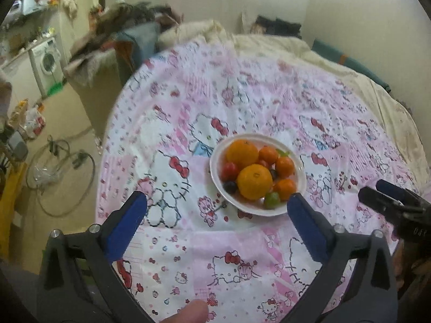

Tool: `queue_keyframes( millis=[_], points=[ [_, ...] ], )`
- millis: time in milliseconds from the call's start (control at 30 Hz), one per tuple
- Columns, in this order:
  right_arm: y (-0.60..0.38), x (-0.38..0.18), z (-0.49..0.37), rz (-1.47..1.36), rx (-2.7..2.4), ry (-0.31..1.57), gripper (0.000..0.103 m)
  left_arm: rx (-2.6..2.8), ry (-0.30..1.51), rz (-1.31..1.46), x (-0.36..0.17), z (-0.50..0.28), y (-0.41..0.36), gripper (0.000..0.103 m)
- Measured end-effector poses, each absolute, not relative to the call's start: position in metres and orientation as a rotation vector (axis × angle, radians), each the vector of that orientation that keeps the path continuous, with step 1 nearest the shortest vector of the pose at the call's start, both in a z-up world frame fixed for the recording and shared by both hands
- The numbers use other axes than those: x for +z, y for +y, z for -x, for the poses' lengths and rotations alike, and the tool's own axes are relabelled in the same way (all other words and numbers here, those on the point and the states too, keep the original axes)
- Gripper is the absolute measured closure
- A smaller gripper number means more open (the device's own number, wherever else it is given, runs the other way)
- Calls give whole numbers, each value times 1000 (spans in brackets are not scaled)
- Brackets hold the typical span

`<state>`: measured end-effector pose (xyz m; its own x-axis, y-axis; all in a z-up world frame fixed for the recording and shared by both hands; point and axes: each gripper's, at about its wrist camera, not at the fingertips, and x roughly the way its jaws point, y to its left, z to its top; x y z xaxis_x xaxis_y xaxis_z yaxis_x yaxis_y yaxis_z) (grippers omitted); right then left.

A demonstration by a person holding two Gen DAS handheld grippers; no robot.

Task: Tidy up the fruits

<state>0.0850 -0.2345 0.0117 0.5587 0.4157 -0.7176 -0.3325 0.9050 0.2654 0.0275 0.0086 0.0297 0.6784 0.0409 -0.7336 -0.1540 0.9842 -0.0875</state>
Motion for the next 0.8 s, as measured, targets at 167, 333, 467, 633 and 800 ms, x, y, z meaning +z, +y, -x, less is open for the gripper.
queue_keyframes(
  millis=[167,333,467,633,800],
  points=[
    [-232,13,-65,-77,390,794,0,136,842,183,22,-24,11,0],
    [-228,5,-71,-74,375,809,0,150,833,130,15,-27,2,0],
    [-222,3,-72,-77,375,809,0,141,845,139,10,-29,-1,0],
    [-216,2,-74,-34,364,804,0,130,853,126,8,-32,-9,0],
    [-216,-4,-78,-36,357,831,0,91,872,141,6,-32,-10,0]
  ],
)
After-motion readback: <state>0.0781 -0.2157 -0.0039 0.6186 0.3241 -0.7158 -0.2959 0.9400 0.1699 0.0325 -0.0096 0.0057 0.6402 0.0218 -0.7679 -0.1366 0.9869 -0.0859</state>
